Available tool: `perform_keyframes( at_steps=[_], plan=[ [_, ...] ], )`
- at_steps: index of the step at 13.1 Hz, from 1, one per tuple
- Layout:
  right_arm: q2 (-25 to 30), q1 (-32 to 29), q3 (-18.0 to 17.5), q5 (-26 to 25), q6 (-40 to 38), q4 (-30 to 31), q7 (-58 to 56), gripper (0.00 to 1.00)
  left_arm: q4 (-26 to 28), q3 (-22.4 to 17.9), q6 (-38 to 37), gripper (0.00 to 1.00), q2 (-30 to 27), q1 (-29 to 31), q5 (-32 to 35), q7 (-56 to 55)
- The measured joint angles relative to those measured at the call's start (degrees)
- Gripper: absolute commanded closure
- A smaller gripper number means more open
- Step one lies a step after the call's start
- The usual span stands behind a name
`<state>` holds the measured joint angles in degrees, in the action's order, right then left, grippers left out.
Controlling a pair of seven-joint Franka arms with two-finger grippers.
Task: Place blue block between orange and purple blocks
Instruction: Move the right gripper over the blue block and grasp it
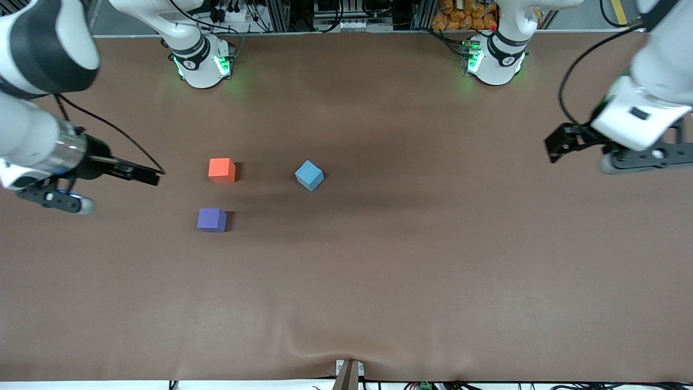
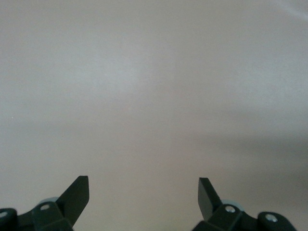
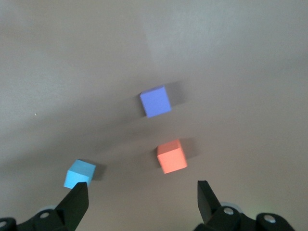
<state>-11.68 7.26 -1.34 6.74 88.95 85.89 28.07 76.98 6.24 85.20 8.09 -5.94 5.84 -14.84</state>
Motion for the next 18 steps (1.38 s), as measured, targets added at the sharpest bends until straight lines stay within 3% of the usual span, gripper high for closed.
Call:
perform_keyframes(
  at_steps=[3, 9, 13, 18],
  plan=[
    [-3.9, 4.34, -0.15, 2.25, 1.8, 1.17, 8.26, 0.0, 0.01, 0.02, 0.03, 0.0, -0.52, 3.21, -0.15, 2.9],
    [-8.98, 17.53, -0.33, 2.64, 18.62, 9.96, 27.85, 0.0, 0.01, 0.0, 0.08, 0.0, -1.25, 4.0, -0.17, 3.79],
    [-13.56, 22.72, -0.27, 2.64, 29.63, 14.79, 35.0, 0.0, 0.03, -0.07, 0.08, 0.0, -1.45, 4.57, -0.17, 4.16],
    [-18.35, 26.43, -0.24, 2.62, 33.13, 15.54, 38.61, 0.0, 0.09, -0.08, 0.08, 0.0, -1.46, 6.51, -1.58, 7.02]
  ],
)
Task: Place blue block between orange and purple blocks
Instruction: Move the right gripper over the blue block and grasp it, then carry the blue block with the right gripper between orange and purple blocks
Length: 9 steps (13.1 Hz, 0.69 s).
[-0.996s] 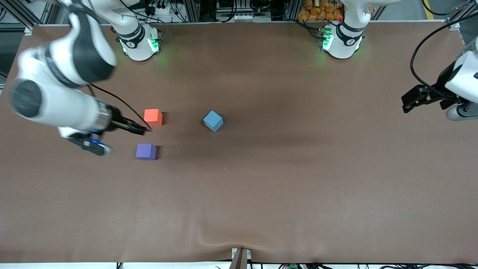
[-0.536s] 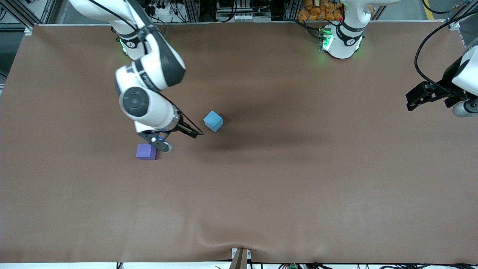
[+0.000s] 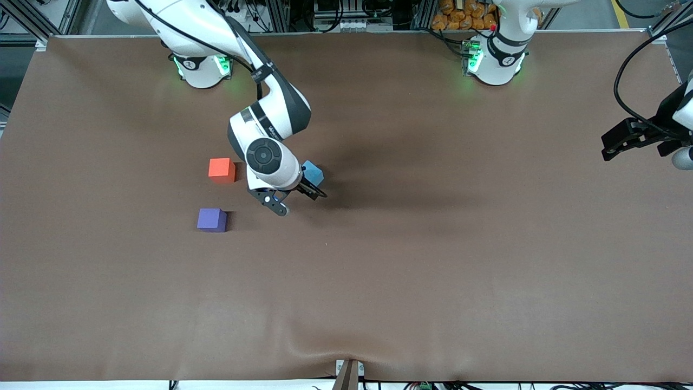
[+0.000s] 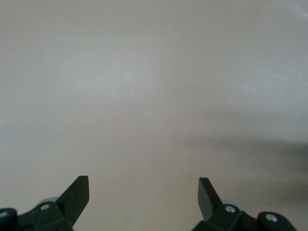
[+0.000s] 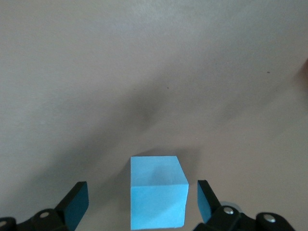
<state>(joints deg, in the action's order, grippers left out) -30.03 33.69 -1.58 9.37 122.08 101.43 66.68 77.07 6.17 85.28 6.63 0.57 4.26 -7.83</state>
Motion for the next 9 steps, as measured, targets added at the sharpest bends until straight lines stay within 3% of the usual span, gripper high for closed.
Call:
perform_keyframes(
  at_steps=[4, 9],
  plan=[
    [-0.51, 1.92, 0.0, 0.0, 6.84, 4.98, 0.34, 0.0, 0.33, 1.04, -0.03, 0.0, -0.16, 2.88, -2.08, 1.24],
    [-0.49, 3.92, -0.01, 0.0, 7.61, 5.85, 4.6, 0.0, 2.16, 4.14, -0.05, 0.0, -1.61, 5.43, -2.09, 1.24]
  ],
)
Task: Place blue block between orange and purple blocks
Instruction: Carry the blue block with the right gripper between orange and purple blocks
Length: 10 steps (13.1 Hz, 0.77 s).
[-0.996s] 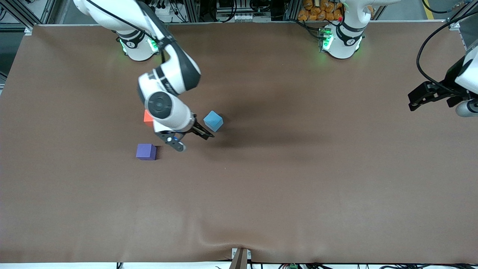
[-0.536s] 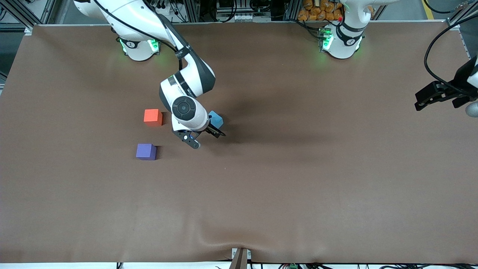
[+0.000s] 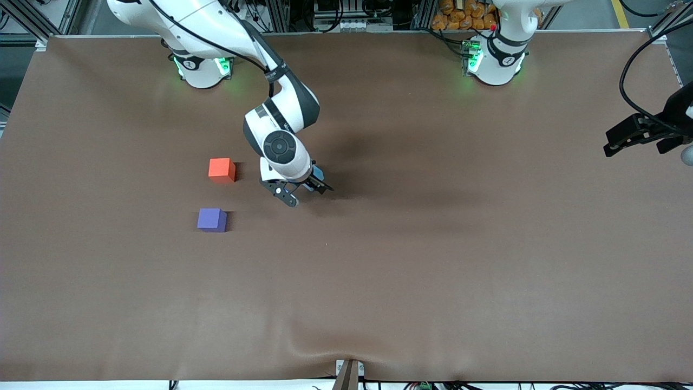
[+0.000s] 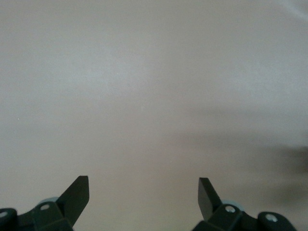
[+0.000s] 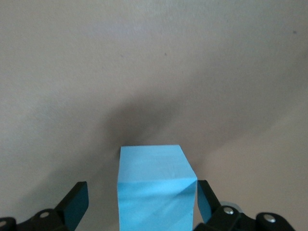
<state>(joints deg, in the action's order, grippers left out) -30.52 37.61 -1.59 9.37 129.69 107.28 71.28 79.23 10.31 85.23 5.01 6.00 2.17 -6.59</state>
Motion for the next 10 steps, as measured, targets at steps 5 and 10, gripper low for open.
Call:
perform_keyframes(
  at_steps=[5, 10],
  plan=[
    [0.0, 0.59, 0.0, 0.0, 2.76, 2.03, 0.11, 0.77, 0.53, -0.45, 0.0, 0.0, -0.48, -1.13, 0.0, 0.0],
    [0.37, 0.55, 0.23, -0.01, 2.73, 1.84, -3.19, 1.0, 0.53, -5.82, 0.0, 0.0, -1.29, -5.93, 0.0, 0.0]
  ],
)
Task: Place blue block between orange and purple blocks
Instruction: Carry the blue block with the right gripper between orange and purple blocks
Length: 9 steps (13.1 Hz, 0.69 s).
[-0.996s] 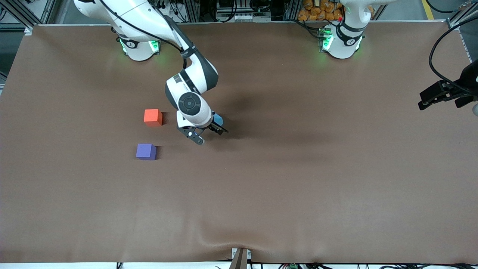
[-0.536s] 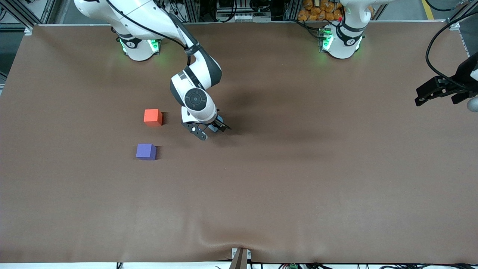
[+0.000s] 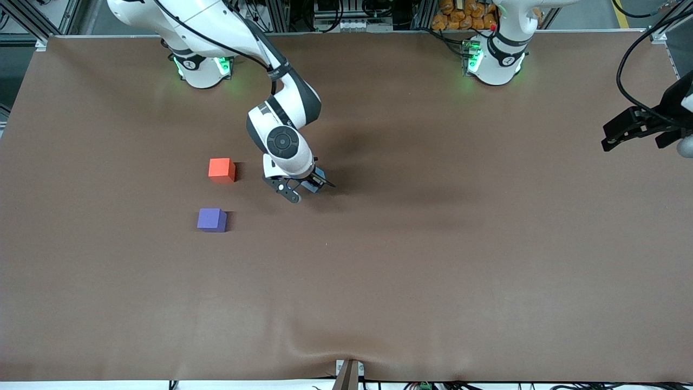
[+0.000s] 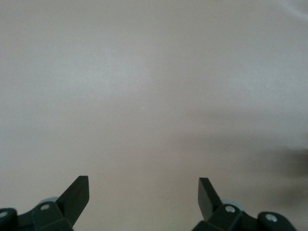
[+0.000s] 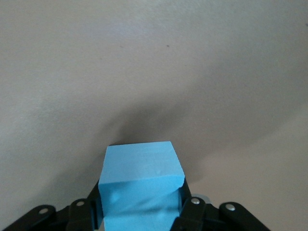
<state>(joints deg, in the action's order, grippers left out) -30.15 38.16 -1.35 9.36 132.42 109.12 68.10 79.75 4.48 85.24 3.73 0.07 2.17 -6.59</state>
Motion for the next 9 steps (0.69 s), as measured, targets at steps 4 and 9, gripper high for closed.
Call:
perform_keyframes(
  at_steps=[4, 9],
  plan=[
    [2.97, -4.59, 1.21, -0.03, -7.78, -0.41, -21.76, 1.0, 0.04, 0.0, 0.0, 0.0, -0.45, -0.11, 0.0, 0.0],
    [6.45, -17.68, 2.11, -2.87, -14.81, -0.51, -48.52, 1.0, 0.05, 0.16, -0.01, 0.0, -0.91, -0.59, 0.0, 0.0]
  ],
)
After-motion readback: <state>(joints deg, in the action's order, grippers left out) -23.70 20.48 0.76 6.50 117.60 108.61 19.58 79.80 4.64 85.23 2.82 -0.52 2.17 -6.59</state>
